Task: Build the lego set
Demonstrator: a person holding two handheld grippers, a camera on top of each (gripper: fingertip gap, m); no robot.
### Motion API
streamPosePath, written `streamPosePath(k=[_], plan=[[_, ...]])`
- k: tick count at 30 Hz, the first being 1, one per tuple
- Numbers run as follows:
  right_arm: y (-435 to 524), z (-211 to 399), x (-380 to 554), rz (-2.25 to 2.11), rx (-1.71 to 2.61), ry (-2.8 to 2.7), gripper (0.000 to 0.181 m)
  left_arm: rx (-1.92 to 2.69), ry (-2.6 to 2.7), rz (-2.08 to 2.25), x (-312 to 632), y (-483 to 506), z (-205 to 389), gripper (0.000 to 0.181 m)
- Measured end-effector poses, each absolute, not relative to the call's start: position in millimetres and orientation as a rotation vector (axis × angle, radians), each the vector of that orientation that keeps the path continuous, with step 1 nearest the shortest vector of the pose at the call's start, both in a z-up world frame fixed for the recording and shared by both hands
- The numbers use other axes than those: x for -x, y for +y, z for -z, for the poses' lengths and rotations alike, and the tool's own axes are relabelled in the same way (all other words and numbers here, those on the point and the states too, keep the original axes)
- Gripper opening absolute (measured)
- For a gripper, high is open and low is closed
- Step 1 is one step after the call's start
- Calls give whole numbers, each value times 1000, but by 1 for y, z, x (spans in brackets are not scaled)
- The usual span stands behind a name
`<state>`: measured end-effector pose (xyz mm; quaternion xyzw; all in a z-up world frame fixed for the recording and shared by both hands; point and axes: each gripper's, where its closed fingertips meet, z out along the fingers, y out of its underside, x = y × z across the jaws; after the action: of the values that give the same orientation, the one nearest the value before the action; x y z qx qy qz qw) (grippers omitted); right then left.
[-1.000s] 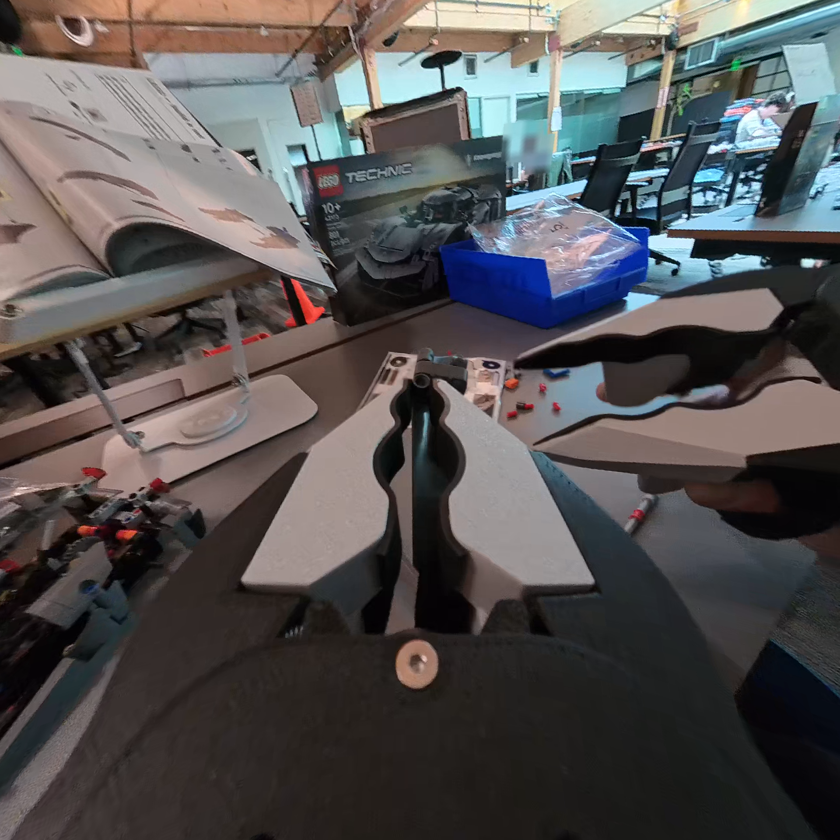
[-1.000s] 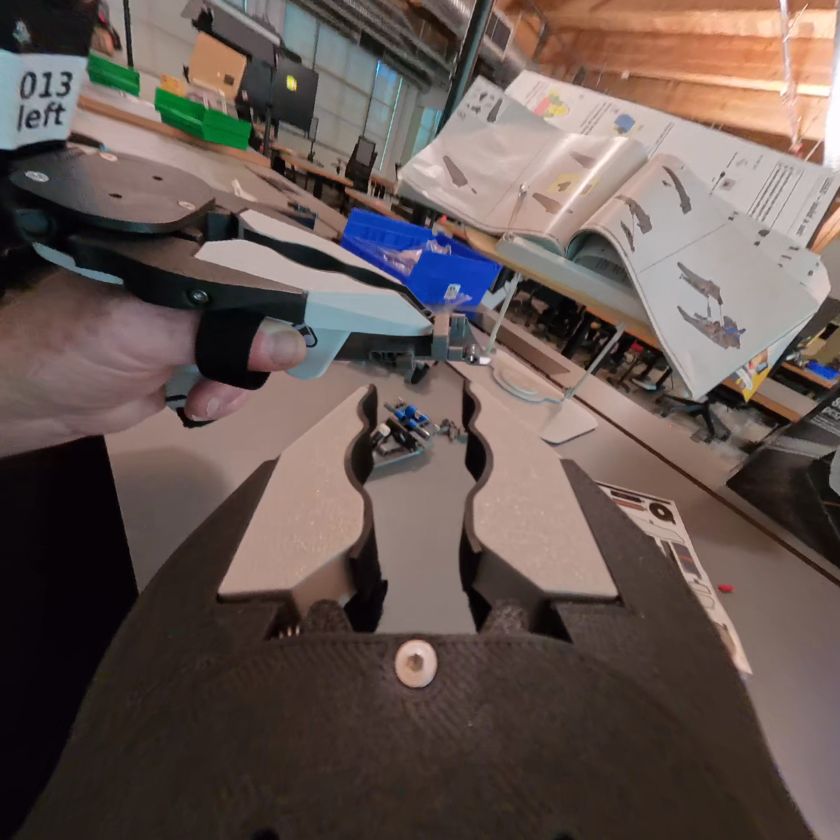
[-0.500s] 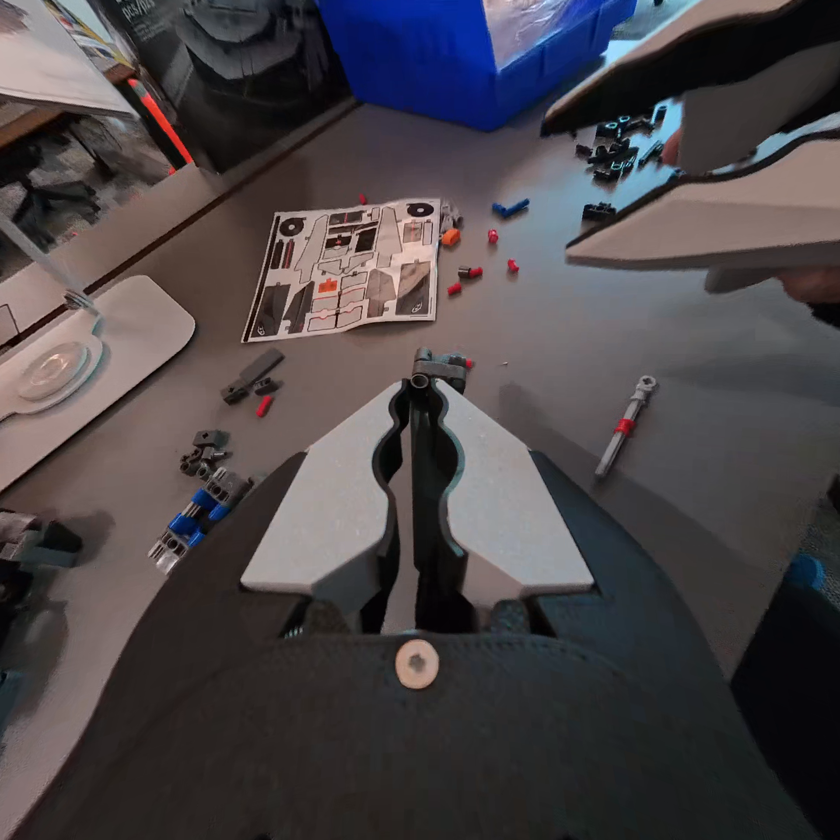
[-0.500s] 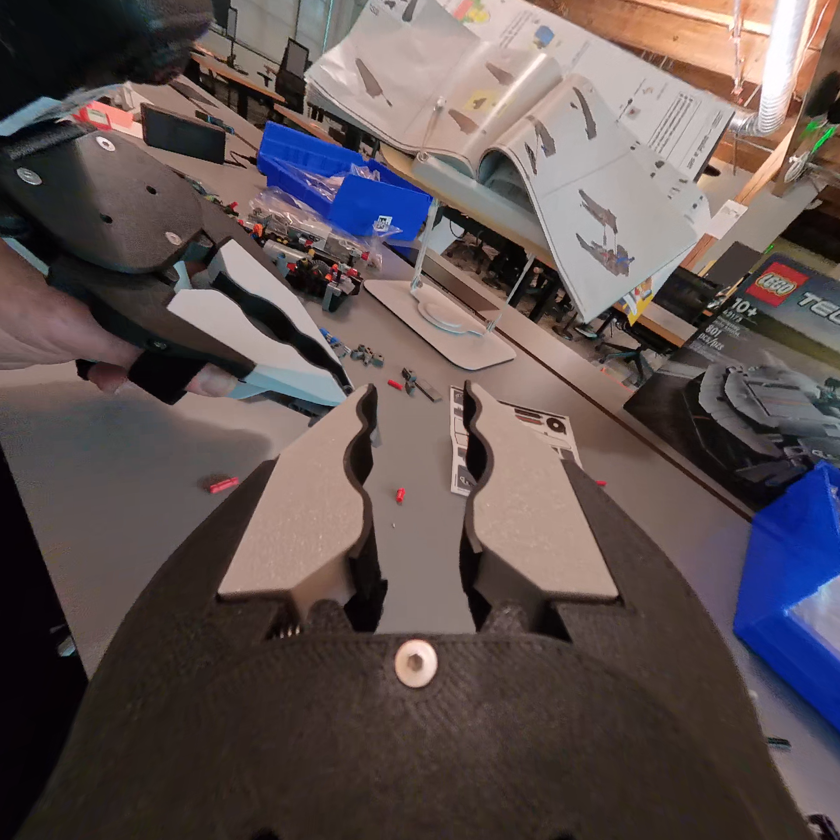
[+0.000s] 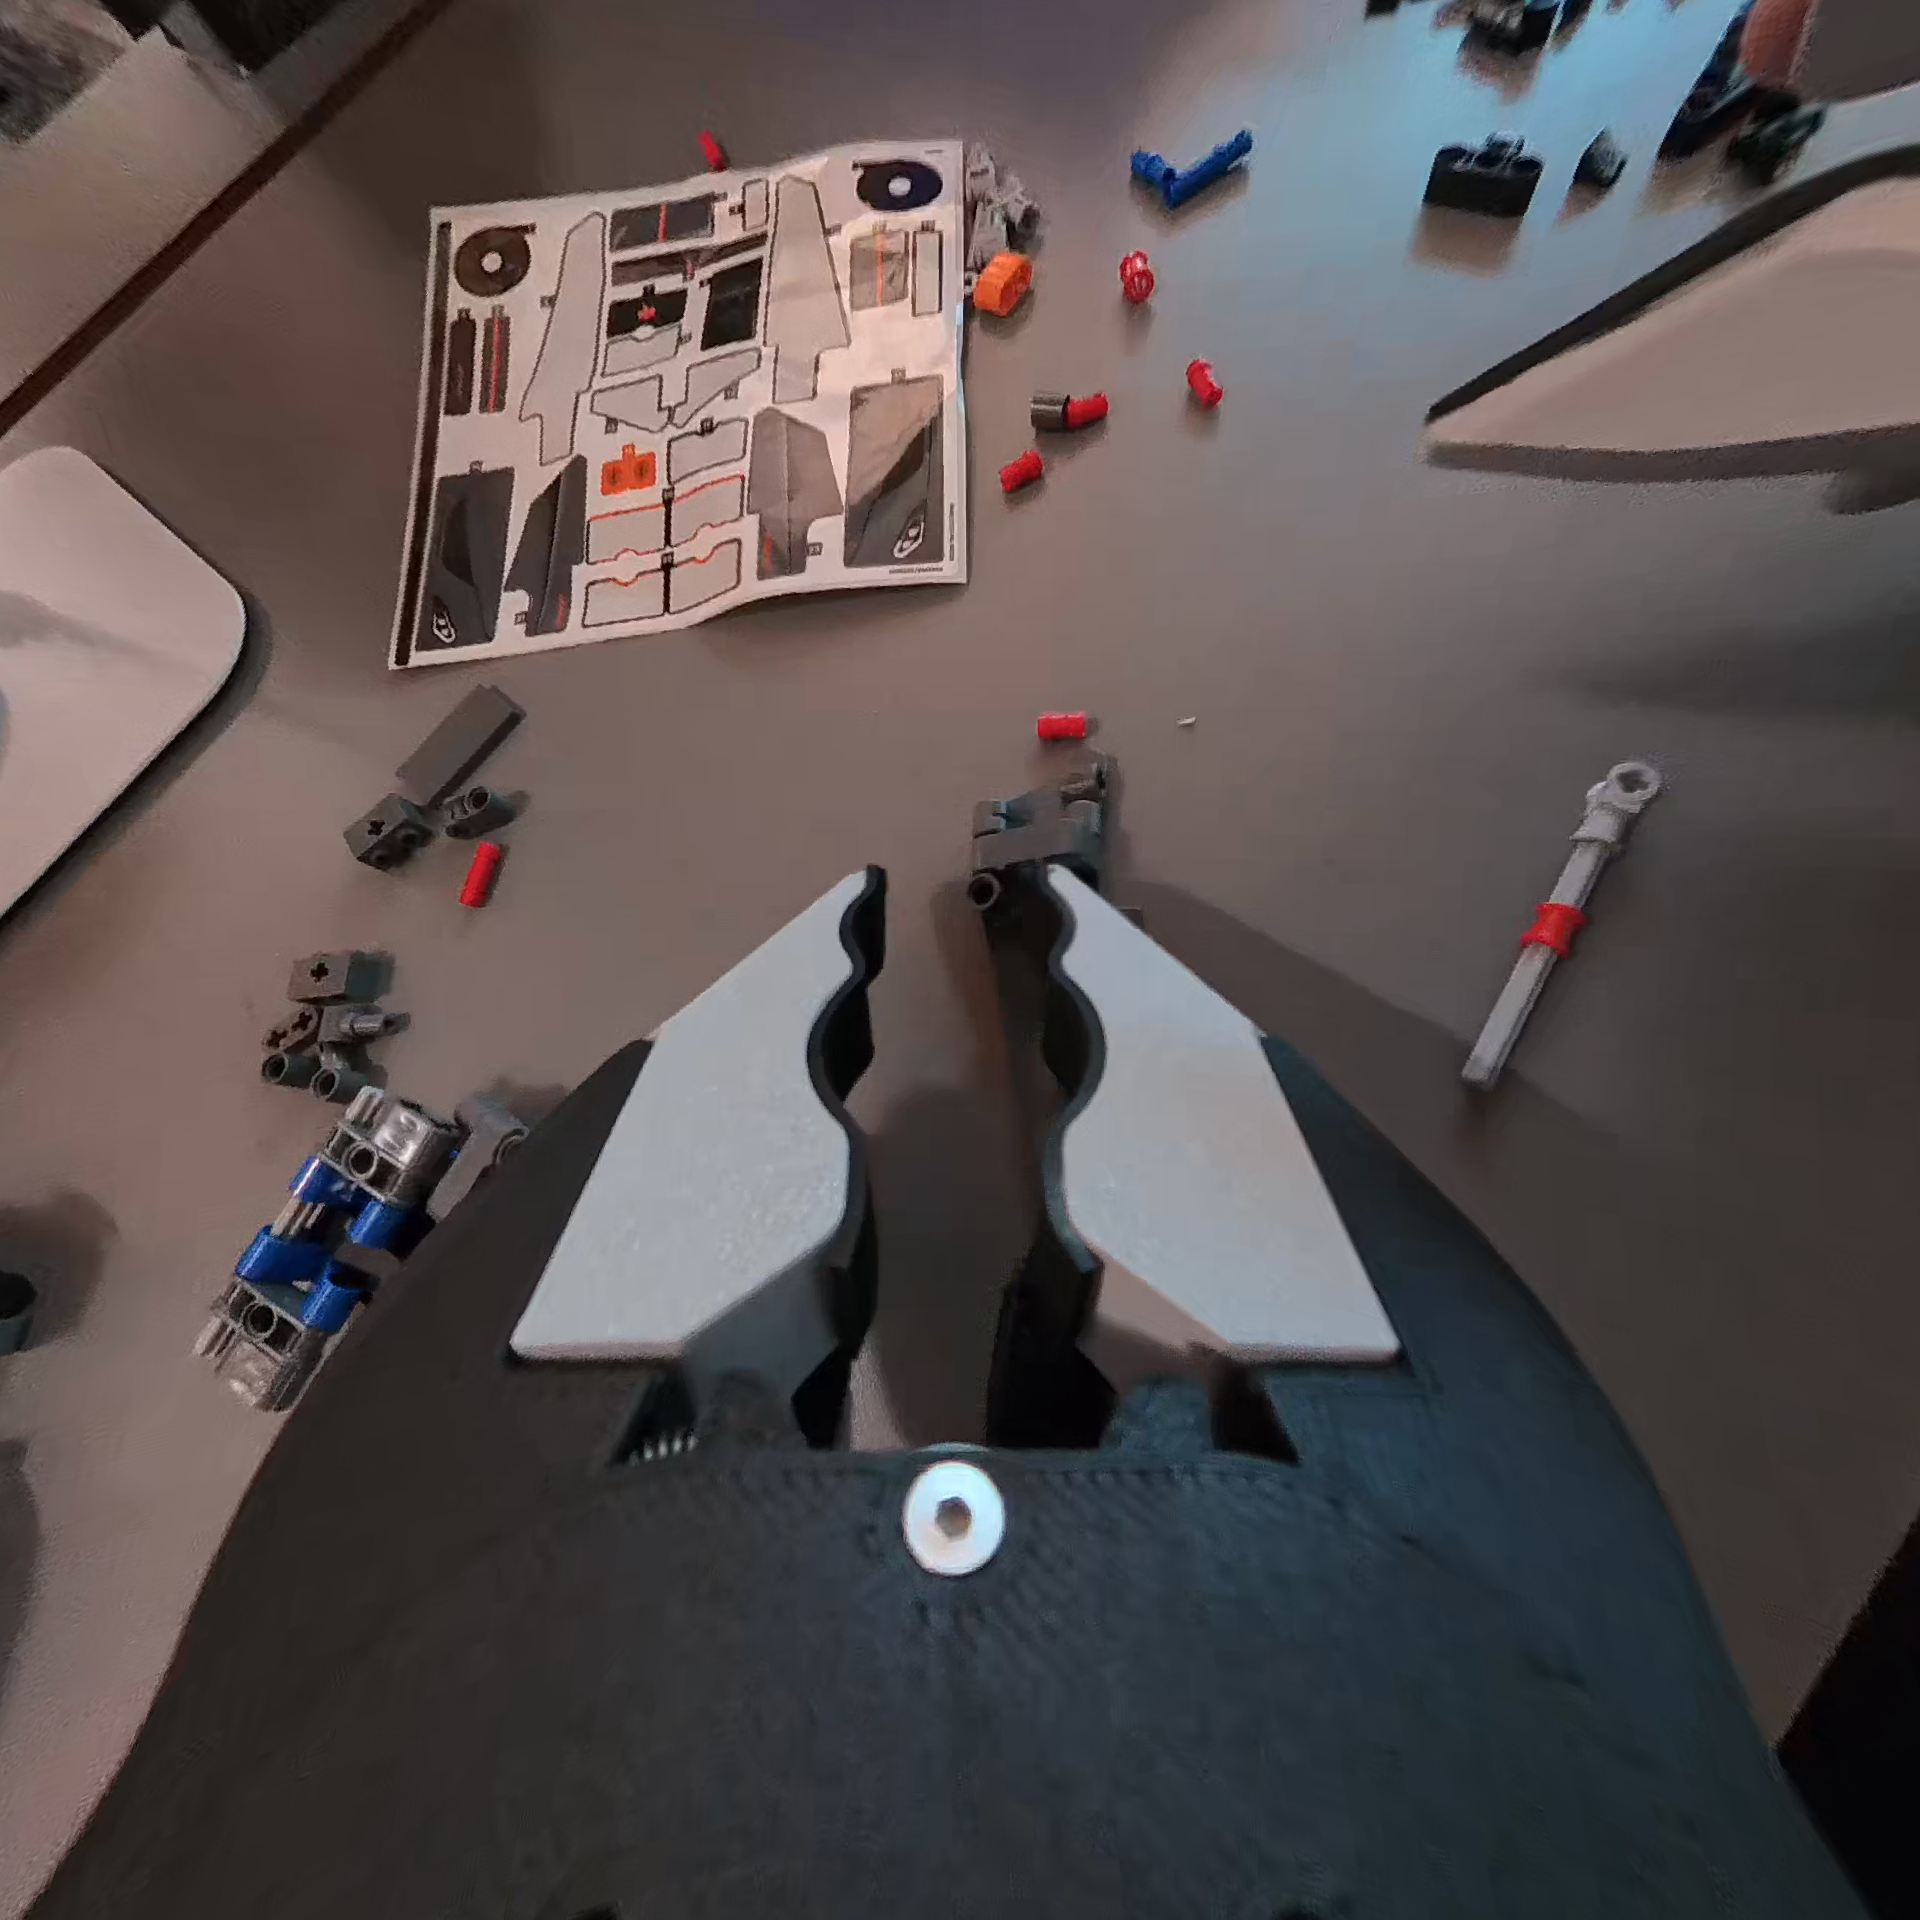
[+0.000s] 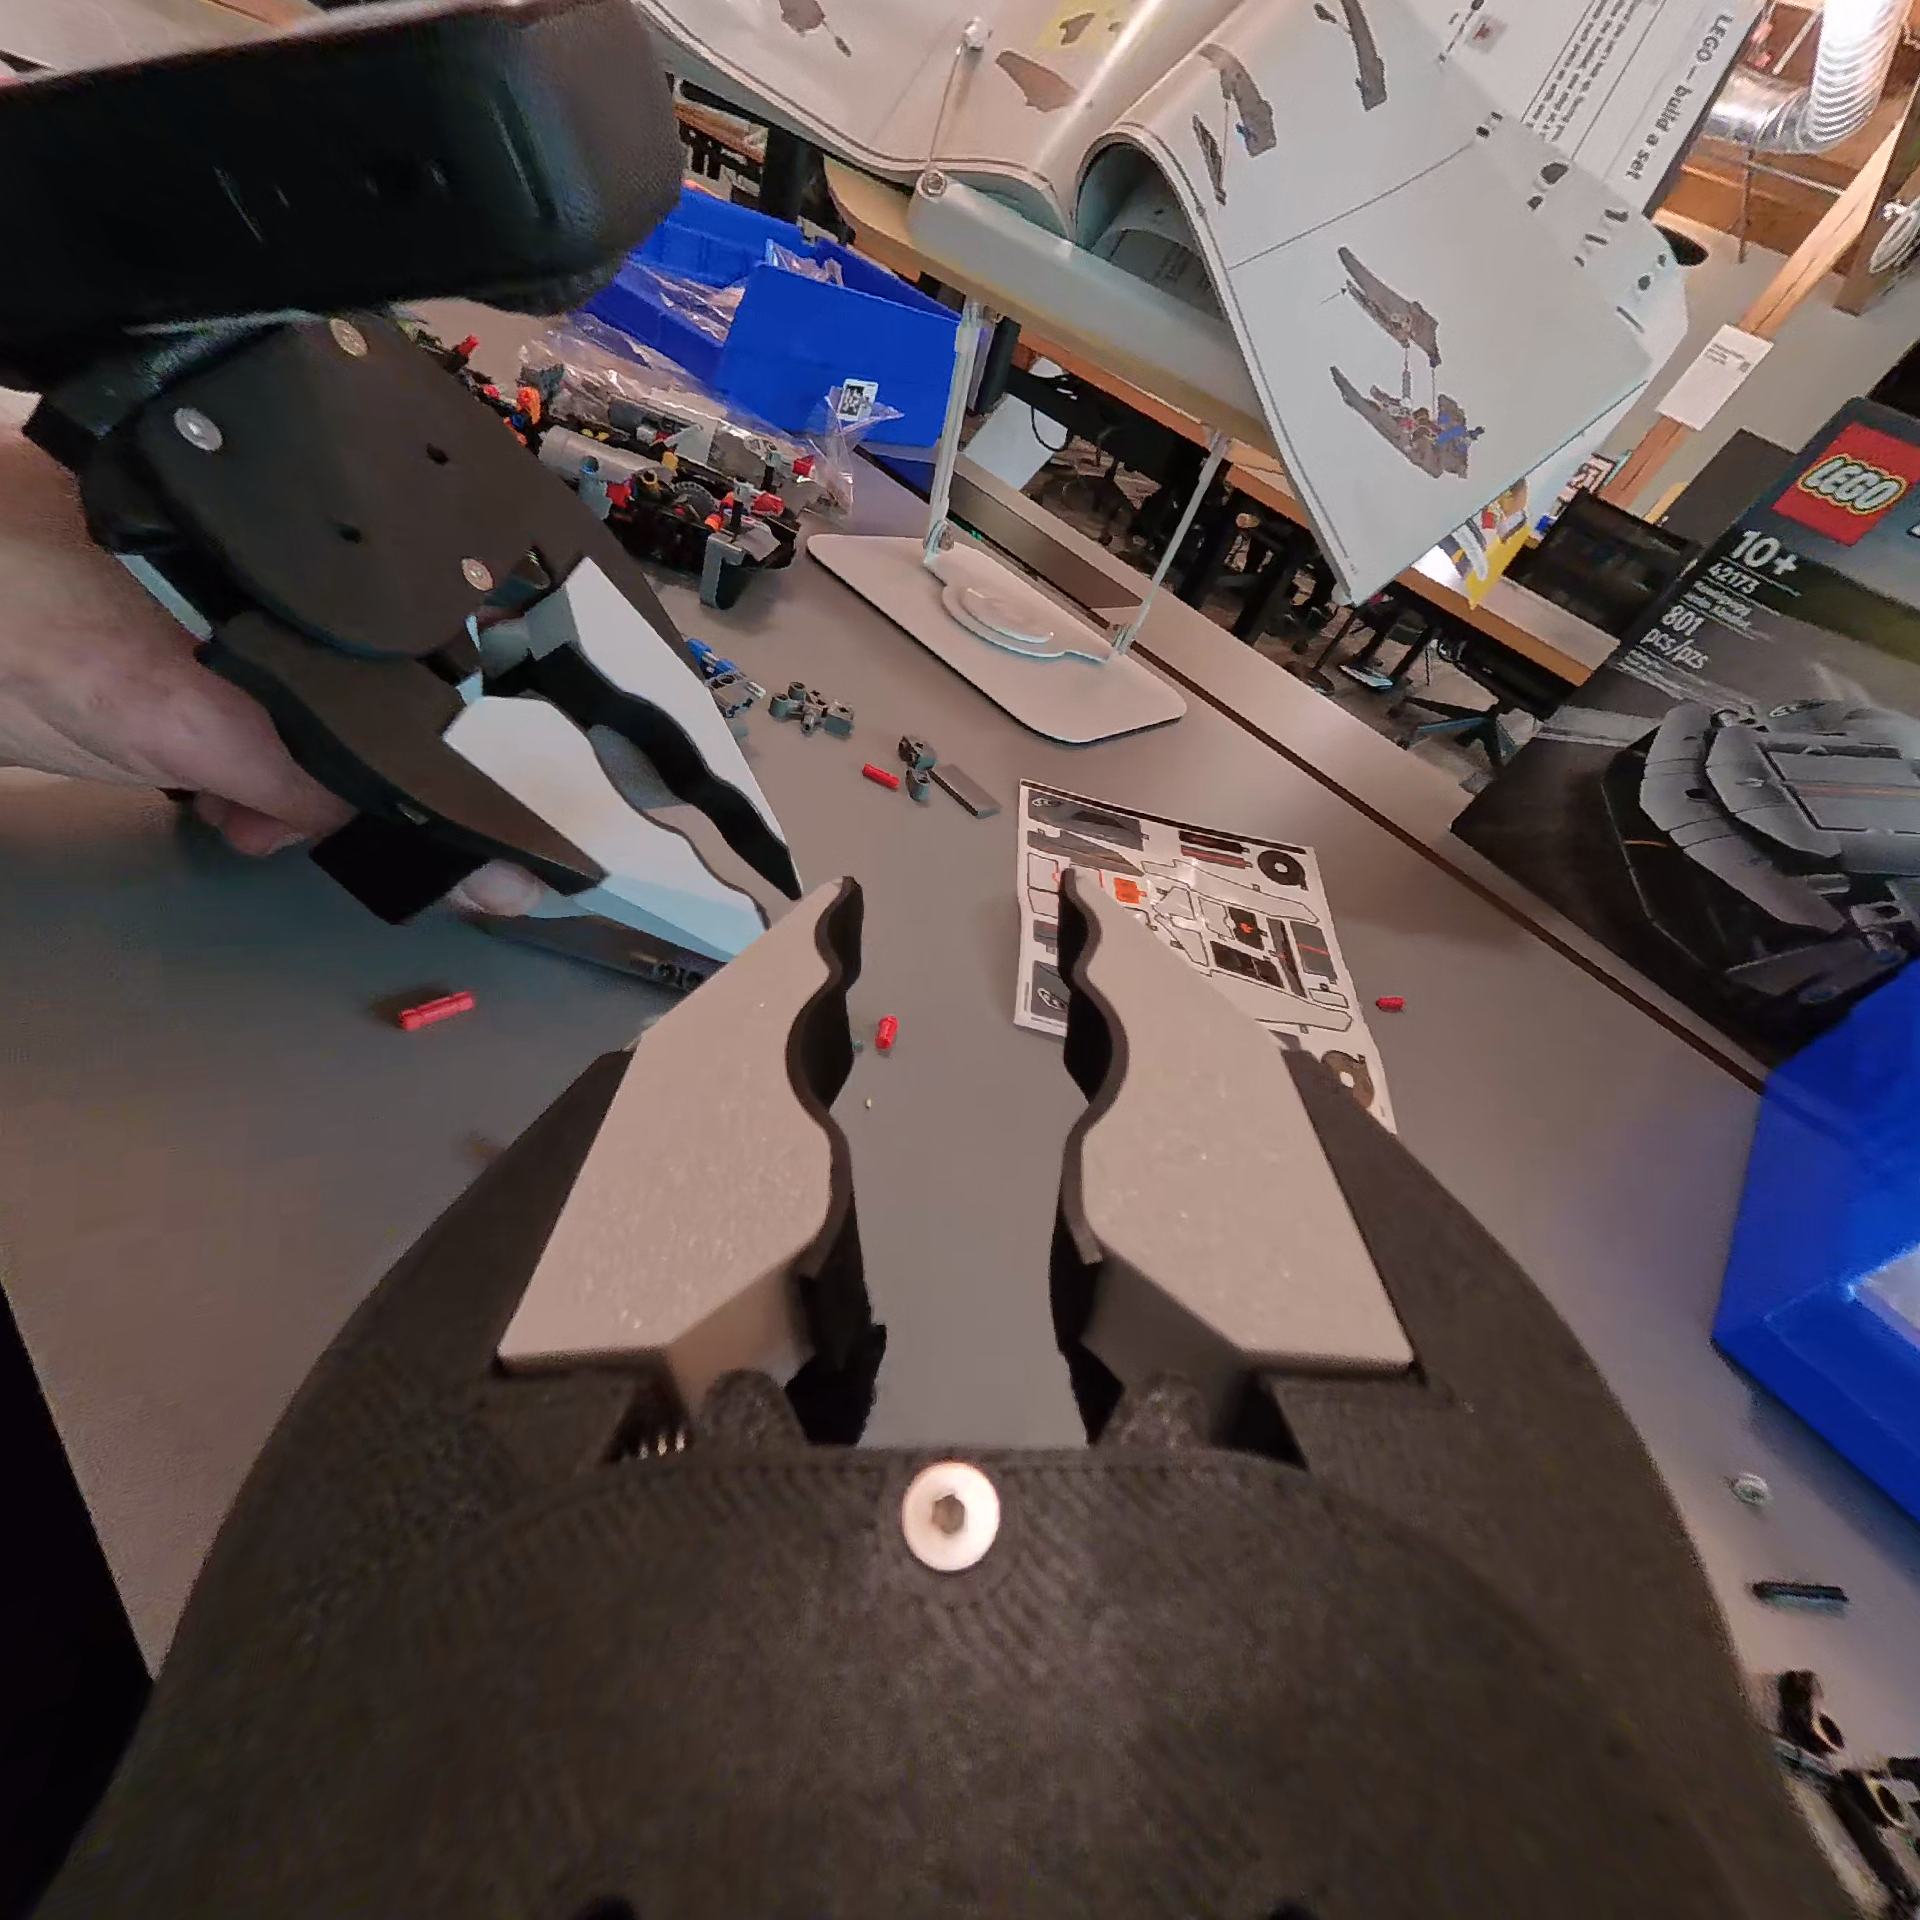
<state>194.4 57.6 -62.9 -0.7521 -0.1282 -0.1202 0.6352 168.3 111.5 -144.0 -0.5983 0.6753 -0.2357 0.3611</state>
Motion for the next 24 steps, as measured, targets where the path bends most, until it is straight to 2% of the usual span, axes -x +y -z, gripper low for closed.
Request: streamPosePath(k=[5,18,24], plan=[[46,54,-206,294,1718,-258,35,1541,1697,678,-159,121,127,30],[-15,65,-238,301,1915,-217,18,1379,1691,610,-137,144,87,19],[-52,62,-277,387,1990,-116,21,1258,1772,539,-150,148,84,18]])
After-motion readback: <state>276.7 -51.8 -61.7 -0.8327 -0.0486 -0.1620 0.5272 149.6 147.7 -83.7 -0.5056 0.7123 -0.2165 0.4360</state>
